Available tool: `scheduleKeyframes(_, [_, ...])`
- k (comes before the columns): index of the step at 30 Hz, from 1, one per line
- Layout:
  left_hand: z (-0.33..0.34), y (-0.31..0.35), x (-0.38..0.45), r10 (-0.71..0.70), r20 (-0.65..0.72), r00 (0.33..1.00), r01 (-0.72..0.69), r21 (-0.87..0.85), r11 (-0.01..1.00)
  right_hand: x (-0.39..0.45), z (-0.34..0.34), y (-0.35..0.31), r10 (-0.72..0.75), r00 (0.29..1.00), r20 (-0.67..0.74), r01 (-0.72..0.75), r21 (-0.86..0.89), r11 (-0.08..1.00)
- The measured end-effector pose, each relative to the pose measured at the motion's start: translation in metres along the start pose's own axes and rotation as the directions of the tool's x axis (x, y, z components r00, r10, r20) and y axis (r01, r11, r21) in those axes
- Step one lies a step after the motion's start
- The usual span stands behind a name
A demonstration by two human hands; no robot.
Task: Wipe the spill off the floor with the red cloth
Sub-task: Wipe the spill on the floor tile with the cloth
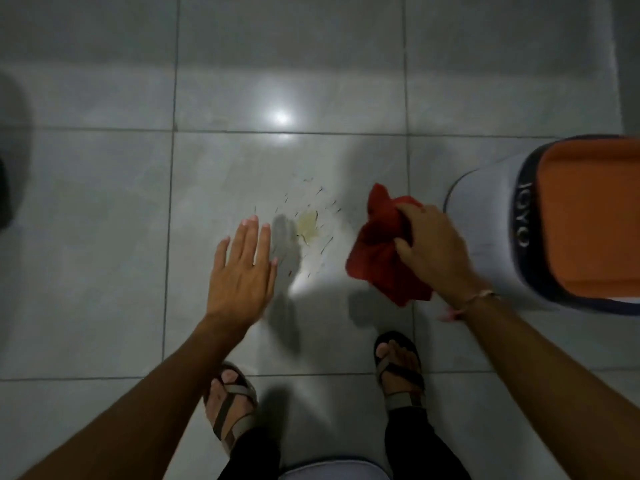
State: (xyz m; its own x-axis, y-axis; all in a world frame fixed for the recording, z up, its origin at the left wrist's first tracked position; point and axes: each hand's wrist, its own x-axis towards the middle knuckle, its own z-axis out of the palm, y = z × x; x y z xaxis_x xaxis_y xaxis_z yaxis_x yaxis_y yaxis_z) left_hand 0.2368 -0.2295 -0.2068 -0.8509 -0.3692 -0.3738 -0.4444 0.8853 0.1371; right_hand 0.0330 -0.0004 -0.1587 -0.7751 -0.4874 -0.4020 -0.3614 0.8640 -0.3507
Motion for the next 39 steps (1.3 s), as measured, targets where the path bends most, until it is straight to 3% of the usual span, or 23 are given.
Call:
scheduleKeyframes(3, [0.075, -0.048, 0.02, -0.058, 0.036, 0.998, 0.057, 0.018, 0.998, 0.034, 0.122, -0.004, 0.073, 0.996, 0.059, -0.07, -0.052, 0.996])
scheduleKeyframes(8, [0.175, -0.119, 0.042, -0.121, 0.028, 0.992, 0.12, 0.011, 0.993, 0.06, 0.253, 0.018, -0.005, 0.999, 0.053, 0.011, -0.106, 0.994])
scheduleKeyframes(14, [0.227, -0.159, 0.067, -0.057, -0.241, 0.969, 0.054, -0.021, 0.998, 0.16, 0.261, 0.012, -0.087, 0.958, -0.274, 0.037, -0.185, 0.982])
scheduleKeyframes(16, [0.231, -0.163, 0.069, -0.051, -0.286, 0.957, 0.047, -0.021, 0.999, 0.209, 0.252, -0.019, -0.109, 0.954, -0.281, 0.055, -0.191, 0.98])
scheduleKeyframes(18, [0.231, -0.163, 0.067, -0.061, -0.299, 0.952, 0.059, -0.017, 0.998, 0.226, 0.26, -0.057, -0.224, 0.947, -0.23, 0.167, -0.245, 0.955])
scheduleKeyframes(21, [0.229, -0.163, 0.065, -0.065, -0.301, 0.951, 0.063, -0.016, 0.998, 0.18, 0.295, -0.08, -0.492, 0.861, -0.13, 0.442, -0.287, 0.85])
scheduleKeyframes(25, [0.231, -0.165, 0.065, -0.051, -0.313, 0.948, 0.05, -0.011, 0.999, 0.062, 0.322, 0.007, -0.677, 0.734, 0.05, 0.658, -0.296, 0.692])
scheduleKeyframes(28, [0.232, -0.163, 0.066, -0.045, -0.322, 0.946, 0.038, -0.027, 0.999, 0.017, 0.297, 0.105, -0.569, 0.819, 0.074, 0.558, -0.334, 0.759])
scheduleKeyframes(31, [0.232, -0.162, 0.067, -0.05, -0.355, 0.933, 0.045, -0.024, 0.999, 0.049, 0.252, 0.144, -0.392, 0.92, 0.028, 0.373, -0.375, 0.849])
scheduleKeyframes(33, [0.233, -0.165, 0.068, -0.043, -0.36, 0.932, 0.037, -0.022, 0.999, 0.106, 0.234, 0.116, -0.331, 0.943, -0.024, 0.305, -0.331, 0.893])
scheduleKeyframes(36, [0.234, -0.167, 0.068, -0.045, -0.347, 0.937, 0.036, -0.032, 0.999, 0.182, 0.243, 0.017, -0.31, 0.936, -0.168, 0.248, -0.31, 0.918])
scheduleKeyframes(39, [0.235, -0.166, 0.068, -0.047, -0.357, 0.933, 0.033, -0.044, 0.998, 0.192, 0.287, -0.075, -0.426, 0.885, -0.185, 0.354, -0.326, 0.877])
